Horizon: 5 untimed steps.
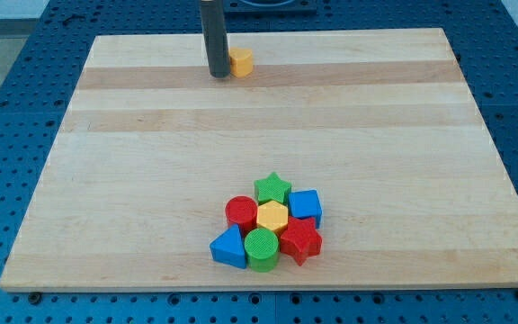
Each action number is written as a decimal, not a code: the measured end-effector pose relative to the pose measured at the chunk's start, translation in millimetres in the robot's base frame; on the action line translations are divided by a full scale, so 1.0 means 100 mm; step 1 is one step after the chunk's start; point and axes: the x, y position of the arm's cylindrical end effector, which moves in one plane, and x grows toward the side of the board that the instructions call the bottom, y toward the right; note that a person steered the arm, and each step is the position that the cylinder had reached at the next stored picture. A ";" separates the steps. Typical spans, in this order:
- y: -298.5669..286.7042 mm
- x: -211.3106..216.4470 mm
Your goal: Push yellow heart towards the top center
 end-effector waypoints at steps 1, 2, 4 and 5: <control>0.00 0.00; 0.03 0.00; 0.44 -0.08; 0.45 -0.08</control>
